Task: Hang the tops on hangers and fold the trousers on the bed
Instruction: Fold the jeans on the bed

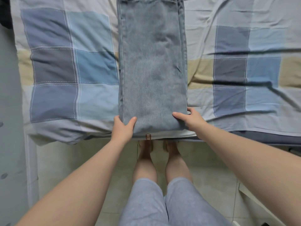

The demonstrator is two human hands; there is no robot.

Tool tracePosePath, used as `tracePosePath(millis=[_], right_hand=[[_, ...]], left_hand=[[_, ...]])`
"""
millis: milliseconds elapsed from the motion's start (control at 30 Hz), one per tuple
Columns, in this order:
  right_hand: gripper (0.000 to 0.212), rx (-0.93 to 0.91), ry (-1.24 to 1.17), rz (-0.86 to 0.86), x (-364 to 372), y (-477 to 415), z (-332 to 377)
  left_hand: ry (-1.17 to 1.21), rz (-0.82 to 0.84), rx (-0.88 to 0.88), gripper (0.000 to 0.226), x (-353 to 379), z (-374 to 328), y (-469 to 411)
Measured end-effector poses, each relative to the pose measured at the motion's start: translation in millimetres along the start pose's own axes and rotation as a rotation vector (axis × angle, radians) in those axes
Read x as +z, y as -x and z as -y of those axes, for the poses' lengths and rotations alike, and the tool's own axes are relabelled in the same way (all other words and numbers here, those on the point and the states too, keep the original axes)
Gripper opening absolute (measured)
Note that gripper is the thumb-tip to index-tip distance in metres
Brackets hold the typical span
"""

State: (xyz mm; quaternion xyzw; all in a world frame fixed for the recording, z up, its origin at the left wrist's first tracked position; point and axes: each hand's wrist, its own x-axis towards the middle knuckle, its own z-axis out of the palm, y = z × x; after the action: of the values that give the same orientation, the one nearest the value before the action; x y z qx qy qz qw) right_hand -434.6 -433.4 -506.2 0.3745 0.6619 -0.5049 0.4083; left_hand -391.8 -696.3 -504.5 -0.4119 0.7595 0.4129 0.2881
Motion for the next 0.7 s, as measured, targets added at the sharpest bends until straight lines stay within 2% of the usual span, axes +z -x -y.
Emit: tracePosePath(millis=[100,167,333,533,700], right_hand=[[0.058,0.095,-0.06,0.062,-6,4,-1],[0.05,0.094,-0.114,0.035,-7,9,-5],[0.037,0.118,-0.281,-0.02,-5,37,-10],[0.035,0.155,-0.272,-0.048,-13,87,-17],[0.023,0.23,-0.271,-0.039,-19,140,-33]], left_hand=[[0.046,0.094,-0.003,0.037,-9,-5,-1],[0.076,0.143,-0.033,0.03,-15,-12,4],[0.098,0.186,-0.034,0.026,-25,-25,30],[0.068,0.233,-0.038,0.021,-40,-20,81],[0.062,0.276,-0.124,0.018,-53,-3,133]])
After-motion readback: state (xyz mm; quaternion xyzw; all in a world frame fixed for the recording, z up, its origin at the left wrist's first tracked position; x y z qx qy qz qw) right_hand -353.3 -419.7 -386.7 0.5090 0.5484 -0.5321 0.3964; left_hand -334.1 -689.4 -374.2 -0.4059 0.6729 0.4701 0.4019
